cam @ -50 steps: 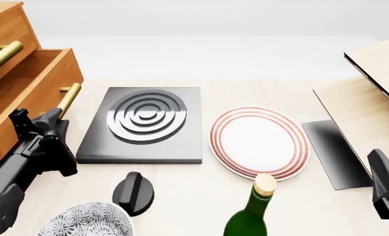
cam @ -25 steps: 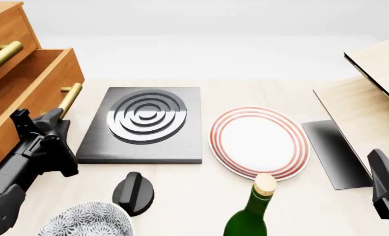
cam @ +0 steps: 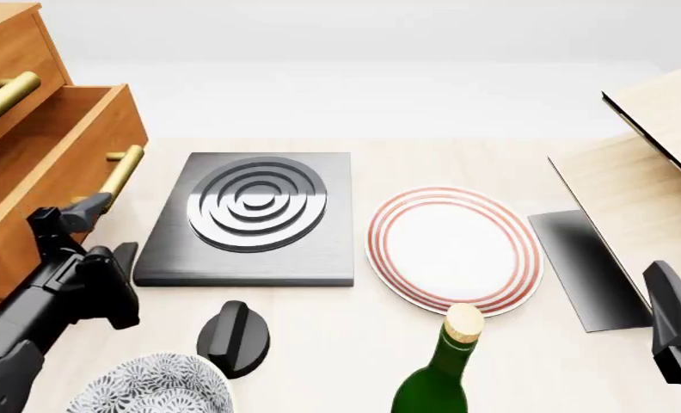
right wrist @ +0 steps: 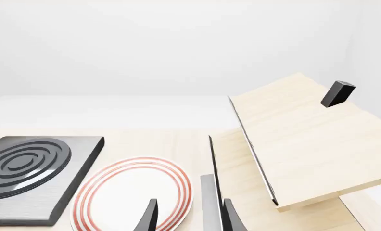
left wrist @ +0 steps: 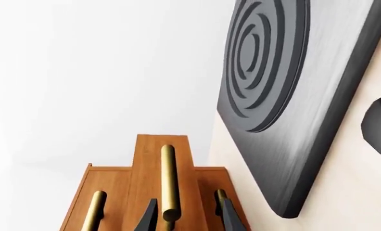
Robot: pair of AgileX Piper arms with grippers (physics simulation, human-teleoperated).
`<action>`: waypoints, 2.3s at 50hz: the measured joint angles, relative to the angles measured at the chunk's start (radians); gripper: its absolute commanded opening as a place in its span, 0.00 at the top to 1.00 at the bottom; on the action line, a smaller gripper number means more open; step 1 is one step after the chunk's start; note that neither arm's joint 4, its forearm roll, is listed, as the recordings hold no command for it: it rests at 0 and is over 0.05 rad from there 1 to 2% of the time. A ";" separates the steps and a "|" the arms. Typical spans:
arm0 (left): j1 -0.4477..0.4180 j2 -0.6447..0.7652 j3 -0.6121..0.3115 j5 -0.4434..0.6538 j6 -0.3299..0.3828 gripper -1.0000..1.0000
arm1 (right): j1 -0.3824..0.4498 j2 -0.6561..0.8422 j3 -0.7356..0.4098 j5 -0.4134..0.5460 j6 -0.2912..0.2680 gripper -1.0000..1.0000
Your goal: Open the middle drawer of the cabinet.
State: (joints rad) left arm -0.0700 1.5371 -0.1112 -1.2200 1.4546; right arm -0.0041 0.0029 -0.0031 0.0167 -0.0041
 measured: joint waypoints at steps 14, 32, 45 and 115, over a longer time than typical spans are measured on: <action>-0.023 -0.014 0.011 0.000 -0.009 0.00 | 0.000 0.000 0.000 0.000 0.000 0.00; -0.089 -0.069 0.049 0.002 -0.035 0.00 | 0.000 0.000 0.000 0.000 0.000 0.00; -0.144 -0.258 0.062 0.138 -0.093 0.00 | 0.000 0.000 0.000 0.000 0.000 0.00; -0.216 -1.078 -0.498 1.503 -0.831 0.00 | 0.000 0.000 0.000 0.000 0.000 0.00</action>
State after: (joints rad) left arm -0.2864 0.4589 -0.6091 0.2830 0.6237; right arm -0.0041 0.0029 -0.0031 0.0167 -0.0041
